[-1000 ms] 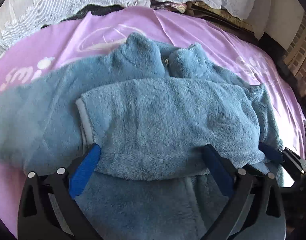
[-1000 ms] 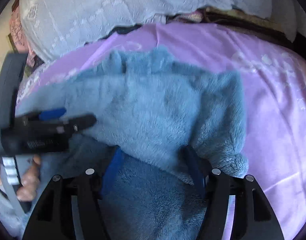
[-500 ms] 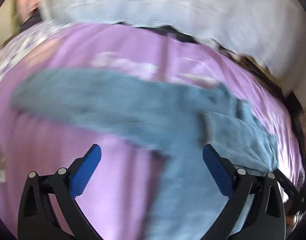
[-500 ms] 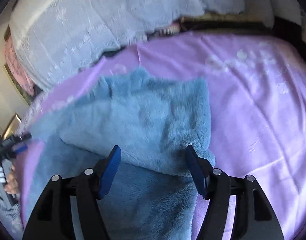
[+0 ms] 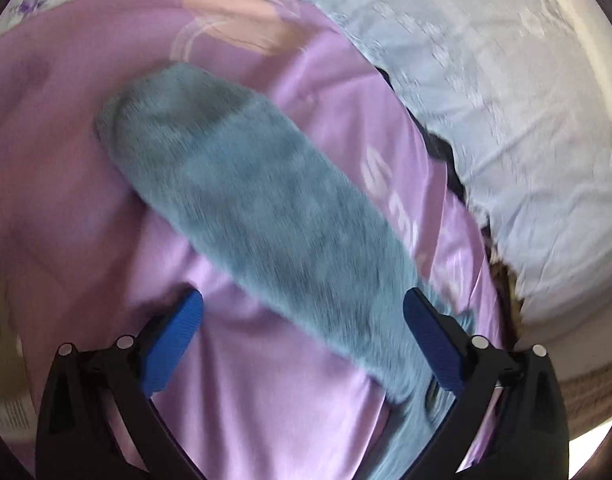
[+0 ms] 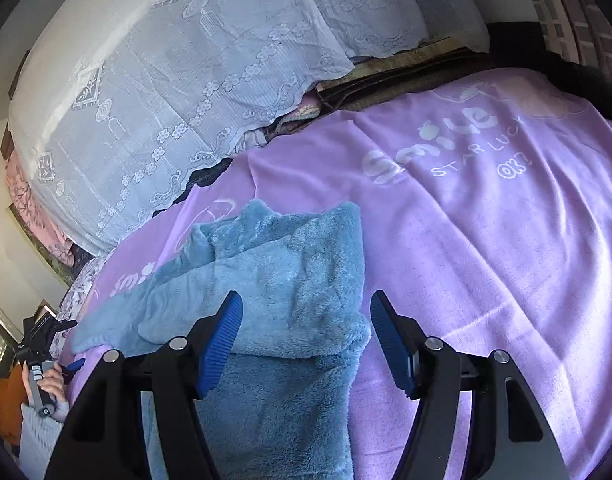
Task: Fold small clothes
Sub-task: 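Grasp the other sleeve cuff with the left tool and lift it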
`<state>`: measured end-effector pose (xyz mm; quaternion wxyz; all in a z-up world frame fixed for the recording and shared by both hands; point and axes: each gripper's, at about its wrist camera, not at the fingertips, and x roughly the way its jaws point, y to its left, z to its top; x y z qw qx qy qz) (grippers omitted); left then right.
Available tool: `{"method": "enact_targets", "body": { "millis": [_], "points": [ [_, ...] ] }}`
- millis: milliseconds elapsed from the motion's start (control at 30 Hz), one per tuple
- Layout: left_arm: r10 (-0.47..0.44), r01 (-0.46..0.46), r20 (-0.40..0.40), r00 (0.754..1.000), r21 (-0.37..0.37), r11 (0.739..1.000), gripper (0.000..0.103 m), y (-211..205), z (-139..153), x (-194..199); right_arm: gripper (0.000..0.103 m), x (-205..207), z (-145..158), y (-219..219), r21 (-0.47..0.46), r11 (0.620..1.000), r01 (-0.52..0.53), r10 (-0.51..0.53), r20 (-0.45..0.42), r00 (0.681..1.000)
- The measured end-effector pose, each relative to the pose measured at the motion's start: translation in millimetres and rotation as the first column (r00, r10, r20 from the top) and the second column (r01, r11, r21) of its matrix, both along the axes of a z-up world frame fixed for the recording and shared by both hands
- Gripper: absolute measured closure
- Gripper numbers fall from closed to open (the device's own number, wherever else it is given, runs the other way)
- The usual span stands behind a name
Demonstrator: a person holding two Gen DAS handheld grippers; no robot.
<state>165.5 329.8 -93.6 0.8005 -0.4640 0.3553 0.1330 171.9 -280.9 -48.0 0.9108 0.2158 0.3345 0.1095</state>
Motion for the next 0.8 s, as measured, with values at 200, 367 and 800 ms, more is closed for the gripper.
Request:
{"method": "enact_targets", "body": {
  "millis": [200,367,800],
  "points": [
    [0.07,-0.07,0.0,0.998,-0.024,0.997,0.051,26.4,-8.7,1.2,0.036,4.1,-5.7,-4.0,0.008,1.0,0.011,-0.011,-0.016,1.0],
    [0.044,-0.043,-0.028,0.999,0.023,0.999,0.08,21.4,-5.5,7.4,0.036,6.3,-8.6,-3.9,0.01,1.0,0.004,-0.004,-0.026,1.0],
    [-0.065,0.07,-0.026,0.998,0.307,0.949,0.091,-41.5,59.0,16.3,0.036,6.0,-8.9,-3.6,0.021,1.0,0.004,-0.004,-0.031,1.0]
  ]
}}
